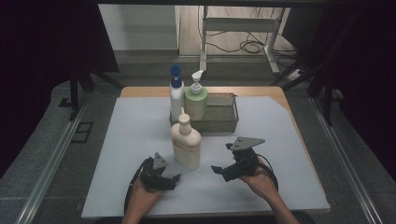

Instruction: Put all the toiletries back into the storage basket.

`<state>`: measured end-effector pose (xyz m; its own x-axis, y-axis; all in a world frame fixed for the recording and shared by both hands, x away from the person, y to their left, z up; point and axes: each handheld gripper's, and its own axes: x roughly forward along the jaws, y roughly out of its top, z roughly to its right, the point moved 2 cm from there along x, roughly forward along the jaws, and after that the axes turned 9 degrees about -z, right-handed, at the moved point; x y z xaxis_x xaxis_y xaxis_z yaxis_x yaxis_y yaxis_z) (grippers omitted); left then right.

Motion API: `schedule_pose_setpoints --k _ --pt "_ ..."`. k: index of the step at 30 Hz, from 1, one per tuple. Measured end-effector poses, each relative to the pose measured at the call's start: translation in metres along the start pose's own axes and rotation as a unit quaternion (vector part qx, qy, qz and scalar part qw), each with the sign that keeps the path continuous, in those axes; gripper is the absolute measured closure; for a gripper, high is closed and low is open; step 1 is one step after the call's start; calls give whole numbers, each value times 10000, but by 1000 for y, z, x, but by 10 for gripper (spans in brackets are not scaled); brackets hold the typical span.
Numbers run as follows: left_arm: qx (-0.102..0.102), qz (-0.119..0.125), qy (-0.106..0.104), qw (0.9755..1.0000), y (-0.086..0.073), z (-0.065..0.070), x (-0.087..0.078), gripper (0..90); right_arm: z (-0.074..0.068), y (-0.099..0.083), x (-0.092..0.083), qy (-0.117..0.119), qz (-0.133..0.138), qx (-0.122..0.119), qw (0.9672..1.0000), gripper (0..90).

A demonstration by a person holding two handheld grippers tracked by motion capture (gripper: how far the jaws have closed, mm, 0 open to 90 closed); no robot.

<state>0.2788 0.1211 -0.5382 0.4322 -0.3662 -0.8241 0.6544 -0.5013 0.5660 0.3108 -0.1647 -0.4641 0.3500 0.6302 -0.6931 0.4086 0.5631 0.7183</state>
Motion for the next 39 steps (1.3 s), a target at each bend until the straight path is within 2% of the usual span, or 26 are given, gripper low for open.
schedule_pose_setpoints --k 9,17,21,28,39 --pt "-1 4 2 10000 0 0 0 124 -4 15 7 1 -45 -110 9999 0" --pt "-2 2 -1 10000 0 0 0 124 -8 27 16 27 -80 -100 9999 0" --pt "-3 3 -1 10000 0 0 0 124 -11 32 21 -33 -128 -120 9998 1" --pt "-14 11 -3 10000 0 0 0 124 -13 39 30 69 -130 -62 9999 3" --pt "-3 2 -5 10000 0 0 0 124 -20 56 43 2 -125 -235 9996 37"
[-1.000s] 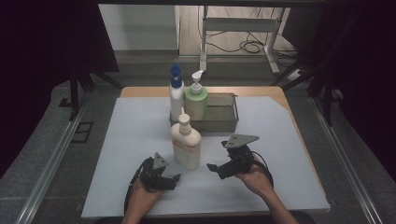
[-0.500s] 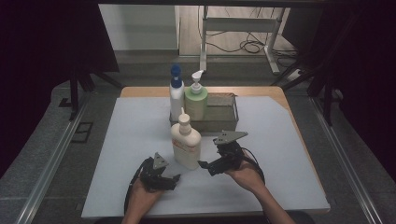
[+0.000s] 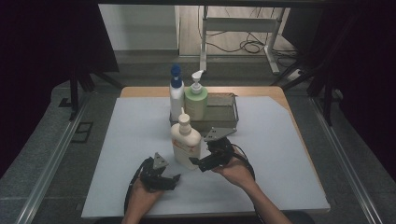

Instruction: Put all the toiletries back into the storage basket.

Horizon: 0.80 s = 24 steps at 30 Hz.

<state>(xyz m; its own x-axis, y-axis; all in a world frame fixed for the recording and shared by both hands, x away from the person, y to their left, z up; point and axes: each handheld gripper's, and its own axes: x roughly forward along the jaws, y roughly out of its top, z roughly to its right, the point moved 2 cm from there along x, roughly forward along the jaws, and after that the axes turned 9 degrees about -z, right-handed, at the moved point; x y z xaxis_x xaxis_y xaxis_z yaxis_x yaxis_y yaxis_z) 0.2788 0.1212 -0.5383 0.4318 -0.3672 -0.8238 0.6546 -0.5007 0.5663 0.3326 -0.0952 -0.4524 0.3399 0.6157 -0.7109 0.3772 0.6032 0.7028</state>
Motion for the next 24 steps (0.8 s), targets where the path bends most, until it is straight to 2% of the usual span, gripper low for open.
schedule_pose_setpoints --k 12,19,24 --pt "3 4 0 10000 0 0 0 124 -1 13 15 36 40 2 10000 126" --pt "-3 5 -4 10000 0 0 0 124 -2 21 22 -5 108 9 9999 143" --pt "2 -1 1 10000 0 0 0 124 -5 26 25 -29 145 -31 9999 202"
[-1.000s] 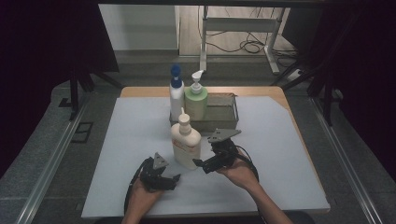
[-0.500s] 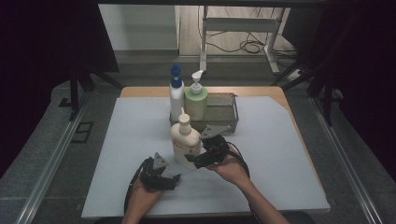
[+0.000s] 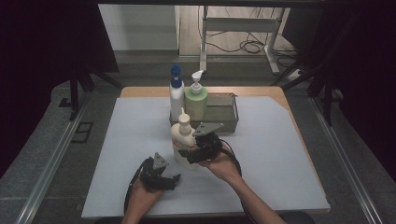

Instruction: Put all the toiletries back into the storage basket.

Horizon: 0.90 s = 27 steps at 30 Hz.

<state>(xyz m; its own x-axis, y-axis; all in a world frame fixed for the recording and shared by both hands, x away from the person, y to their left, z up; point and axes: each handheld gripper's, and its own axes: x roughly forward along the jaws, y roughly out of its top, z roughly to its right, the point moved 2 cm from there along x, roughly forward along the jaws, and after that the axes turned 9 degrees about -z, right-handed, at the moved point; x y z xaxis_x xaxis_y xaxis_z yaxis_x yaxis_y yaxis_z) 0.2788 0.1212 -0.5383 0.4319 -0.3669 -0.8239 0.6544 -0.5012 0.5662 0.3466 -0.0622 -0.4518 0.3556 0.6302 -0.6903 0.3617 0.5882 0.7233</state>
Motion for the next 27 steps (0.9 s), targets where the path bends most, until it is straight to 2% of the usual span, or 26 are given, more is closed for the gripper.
schedule_pose_setpoints --k 7,19,27 --pt "0 0 -4 10000 0 0 0 124 -3 4 0 14 71 -66 10000 376" --pt "-6 5 2 10000 0 0 0 124 -5 7 -1 -60 -102 -62 9999 390" --pt "-7 7 -2 10000 0 0 0 124 -4 7 -3 0 -156 -76 9998 394"
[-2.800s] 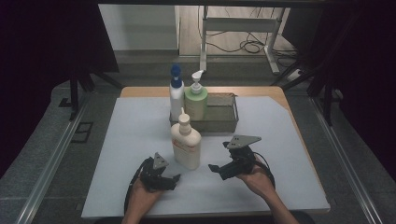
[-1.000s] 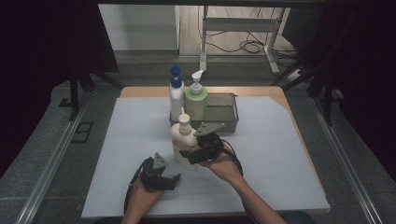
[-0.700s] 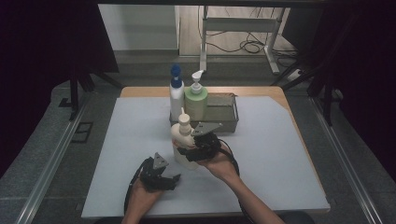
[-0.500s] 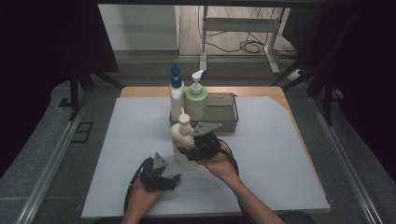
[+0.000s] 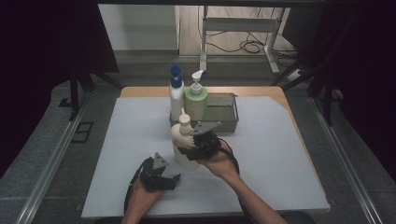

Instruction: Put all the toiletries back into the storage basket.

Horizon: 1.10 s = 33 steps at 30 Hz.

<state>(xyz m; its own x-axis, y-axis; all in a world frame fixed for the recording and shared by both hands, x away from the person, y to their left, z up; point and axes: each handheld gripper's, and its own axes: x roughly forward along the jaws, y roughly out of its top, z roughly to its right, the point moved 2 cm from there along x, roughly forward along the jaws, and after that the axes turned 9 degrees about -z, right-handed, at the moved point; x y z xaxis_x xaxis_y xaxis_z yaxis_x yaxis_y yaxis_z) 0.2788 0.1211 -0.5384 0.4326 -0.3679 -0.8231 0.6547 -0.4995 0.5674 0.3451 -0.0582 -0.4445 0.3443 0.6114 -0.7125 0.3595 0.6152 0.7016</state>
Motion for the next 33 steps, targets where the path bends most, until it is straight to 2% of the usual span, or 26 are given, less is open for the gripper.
schedule_pose_setpoints --k 15,33 --pt "-1 7 -9 10000 0 0 0 124 5 0 -11 0 -51 -16 10000 397" --pt "3 8 -4 10000 0 0 0 124 19 3 -39 -132 99 64 9998 398"
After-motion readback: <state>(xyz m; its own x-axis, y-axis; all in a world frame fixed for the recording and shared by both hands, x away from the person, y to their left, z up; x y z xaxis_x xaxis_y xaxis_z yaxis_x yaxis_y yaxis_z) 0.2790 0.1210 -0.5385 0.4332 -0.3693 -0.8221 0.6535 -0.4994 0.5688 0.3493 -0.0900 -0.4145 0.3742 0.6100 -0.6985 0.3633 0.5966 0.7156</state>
